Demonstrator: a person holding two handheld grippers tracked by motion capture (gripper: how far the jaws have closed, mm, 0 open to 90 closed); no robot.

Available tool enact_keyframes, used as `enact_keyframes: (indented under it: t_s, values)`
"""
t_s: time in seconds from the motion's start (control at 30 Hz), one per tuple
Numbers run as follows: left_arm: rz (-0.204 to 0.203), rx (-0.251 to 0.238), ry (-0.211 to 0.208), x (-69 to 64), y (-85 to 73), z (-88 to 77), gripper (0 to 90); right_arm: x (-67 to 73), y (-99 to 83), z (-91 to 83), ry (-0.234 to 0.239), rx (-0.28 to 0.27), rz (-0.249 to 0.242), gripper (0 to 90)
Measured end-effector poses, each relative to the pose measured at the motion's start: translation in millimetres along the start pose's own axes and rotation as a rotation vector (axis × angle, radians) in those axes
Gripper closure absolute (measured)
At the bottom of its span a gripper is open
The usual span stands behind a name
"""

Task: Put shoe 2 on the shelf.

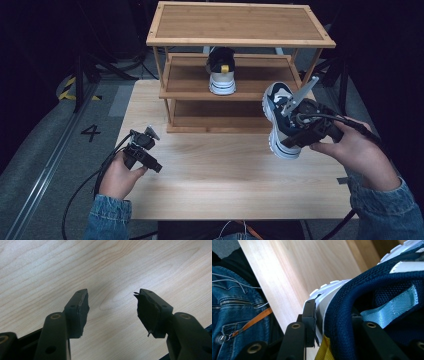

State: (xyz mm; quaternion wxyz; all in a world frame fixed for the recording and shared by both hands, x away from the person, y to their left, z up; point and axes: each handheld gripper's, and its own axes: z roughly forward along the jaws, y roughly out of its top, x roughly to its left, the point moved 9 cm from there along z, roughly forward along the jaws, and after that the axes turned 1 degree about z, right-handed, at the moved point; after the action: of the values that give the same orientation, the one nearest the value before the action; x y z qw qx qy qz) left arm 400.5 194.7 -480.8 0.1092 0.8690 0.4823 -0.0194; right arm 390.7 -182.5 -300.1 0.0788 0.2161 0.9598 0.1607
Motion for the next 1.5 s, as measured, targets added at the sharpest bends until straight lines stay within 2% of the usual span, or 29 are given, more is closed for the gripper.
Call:
enact_keyframes:
  t_s: [0.2,0.57,1.17,1.37,1.5]
  values:
    - [-0.011,-0.005,0.003,-0.3,-4.6,1.4,43.0,-12.6,16.7,-4.9,-0.014,-0.001,-0.018,68.4]
    - [-0.022,0.010,0.003,2.0,-17.6,3.6,42.9,-35.5,47.0,-3.2,-0.039,0.003,-0.044,68.4]
    - [-0.067,0.016,0.004,5.5,-41.9,2.9,42.7,-69.4,90.7,19.4,-0.035,-0.012,-0.070,68.4]
    - [-0.073,0.016,0.001,4.8,-44.7,3.5,42.7,-81.3,103.2,29.0,-0.028,-0.007,-0.073,68.3]
    - [-0.062,0.017,0.003,4.3,-44.7,3.6,42.7,-87.7,109.8,34.8,-0.034,0.000,-0.071,68.3]
